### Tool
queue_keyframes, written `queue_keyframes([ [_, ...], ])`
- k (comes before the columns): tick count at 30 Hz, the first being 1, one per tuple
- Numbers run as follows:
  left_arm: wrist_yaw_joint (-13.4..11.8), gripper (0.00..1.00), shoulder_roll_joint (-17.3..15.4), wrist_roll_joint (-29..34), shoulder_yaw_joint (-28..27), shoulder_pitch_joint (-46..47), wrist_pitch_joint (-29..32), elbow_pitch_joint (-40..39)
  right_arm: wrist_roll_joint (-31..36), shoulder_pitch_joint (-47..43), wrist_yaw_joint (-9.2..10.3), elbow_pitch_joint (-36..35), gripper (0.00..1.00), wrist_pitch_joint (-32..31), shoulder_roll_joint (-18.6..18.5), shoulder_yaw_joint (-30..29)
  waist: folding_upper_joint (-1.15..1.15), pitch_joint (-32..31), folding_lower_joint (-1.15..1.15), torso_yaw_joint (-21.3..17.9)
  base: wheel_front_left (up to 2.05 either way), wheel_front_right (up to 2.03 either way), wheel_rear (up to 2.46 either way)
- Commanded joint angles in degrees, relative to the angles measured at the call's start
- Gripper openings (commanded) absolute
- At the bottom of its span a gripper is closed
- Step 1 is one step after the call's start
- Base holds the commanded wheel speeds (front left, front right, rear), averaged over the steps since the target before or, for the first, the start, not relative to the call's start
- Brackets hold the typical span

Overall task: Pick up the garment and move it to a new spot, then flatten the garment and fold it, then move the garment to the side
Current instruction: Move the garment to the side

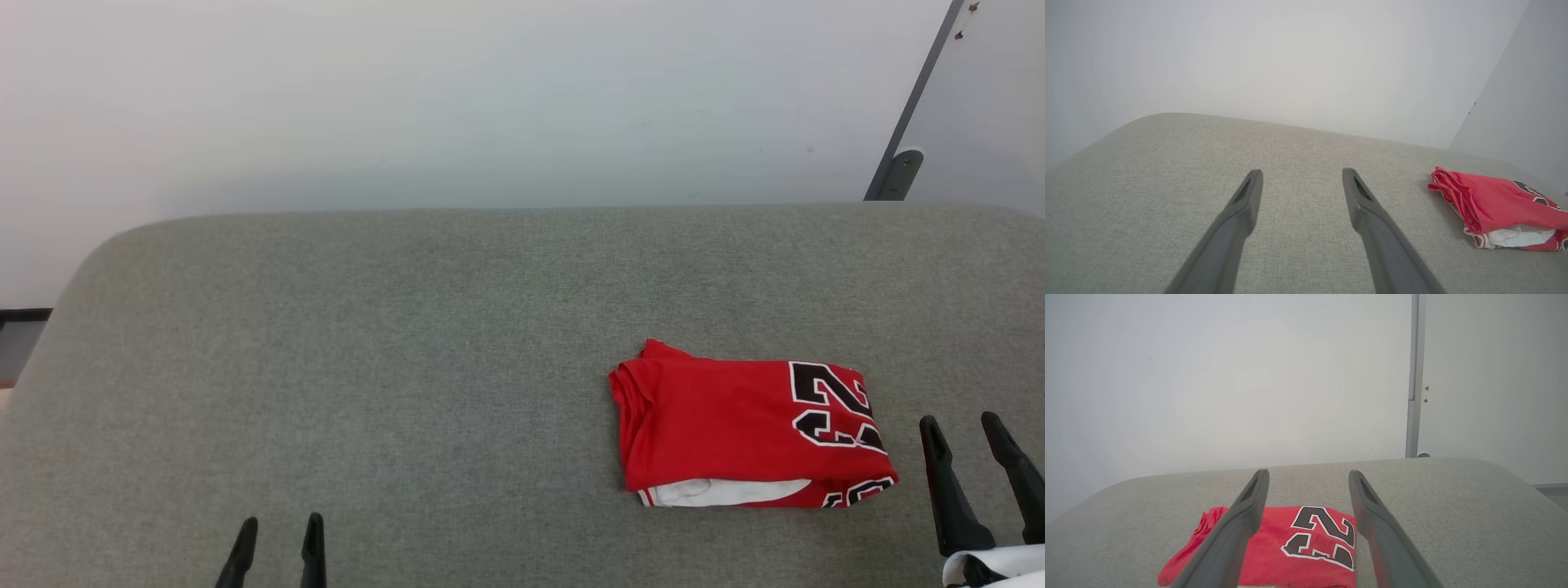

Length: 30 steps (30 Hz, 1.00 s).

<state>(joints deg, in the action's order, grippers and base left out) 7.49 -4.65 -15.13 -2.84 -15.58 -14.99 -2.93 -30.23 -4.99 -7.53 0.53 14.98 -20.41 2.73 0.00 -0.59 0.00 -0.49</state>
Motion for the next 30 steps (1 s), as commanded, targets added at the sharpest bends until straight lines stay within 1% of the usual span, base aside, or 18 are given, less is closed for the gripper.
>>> queue_keyframes([
  [1, -0.04, 1.00, 0.11, 0.24, 0.02, 0.20, -0.23, -0.25, 0.25, -0.67, 0.10, -0.20, 1.00, 0.24, 0.27, -0.24, 0.00, -0.03, 0.00, -0.06, 0.00, 0.00, 0.00],
  [7, -0.04, 1.00, 0.18, 0.41, 0.47, 0.46, -0.23, -0.24, 0.19, -0.38, 0.10, -0.09, 1.00, -0.46, 0.04, -0.19, 0.00, 0.10, 0.00, -0.14, 0.00, 0.00, 0.00],
  [10, -0.04, 1.00, -0.15, 0.47, 1.31, 1.42, -0.23, 0.13, -0.15, 1.28, 0.10, 0.86, 1.00, -2.95, -0.53, 0.10, 0.00, 0.46, 0.00, -0.09, 0.00, 0.00, 0.00],
  [14, -0.04, 1.00, -0.77, 0.15, 3.11, 4.20, -0.23, 1.46, -0.62, 4.56, 0.10, 2.81, 1.00, -9.10, -2.45, 0.83, 0.00, 1.20, 0.00, 0.67, 0.00, 0.00, 0.00],
  [16, -0.04, 1.00, -1.33, -0.15, 4.32, 6.42, -0.23, 2.17, -0.81, 7.45, 0.10, 4.52, 1.00, -14.07, -4.19, 1.10, 0.00, 2.33, 0.00, 0.92, 0.00, 0.00, 0.00],
  [18, -0.04, 1.00, -2.05, -0.22, 5.55, 8.74, -0.23, 3.17, -0.85, 10.58, 0.09, 7.05, 1.00, -21.01, -6.13, 1.82, 0.00, 3.80, 0.00, 1.10, 0.00, 0.00, 0.00],
  [19, -0.04, 1.00, -2.05, -0.22, 5.55, 8.74, -0.23, 3.17, -0.85, 10.58, 0.09, 7.05, 1.00, -21.01, -6.13, 1.82, 0.00, 3.80, 0.00, 1.10, 0.00, 0.00, 0.00],
  [24, -0.04, 1.00, -2.58, 0.09, 8.16, 14.55, -0.23, 5.12, -4.68, 20.02, 0.10, 12.65, 1.00, -39.73, -9.86, 4.19, 0.00, 7.53, 0.00, 1.38, 0.00, 0.00, 0.00],
  [28, -0.04, 1.00, -2.14, 0.19, 9.15, 17.48, -0.23, 6.01, -8.12, 25.77, 0.09, 17.24, 1.00, -53.80, -11.12, 6.50, 0.00, 10.18, 0.00, 1.51, 0.00, 0.00, 0.00],
  [30, -0.04, 1.00, -1.94, 0.27, 9.65, 18.71, -0.23, 6.30, -9.72, 28.25, 0.09, 18.43, 1.00, -58.58, -11.30, 7.46, 0.00, 11.70, 0.00, 1.65, 0.00, 0.00, 0.00],
])
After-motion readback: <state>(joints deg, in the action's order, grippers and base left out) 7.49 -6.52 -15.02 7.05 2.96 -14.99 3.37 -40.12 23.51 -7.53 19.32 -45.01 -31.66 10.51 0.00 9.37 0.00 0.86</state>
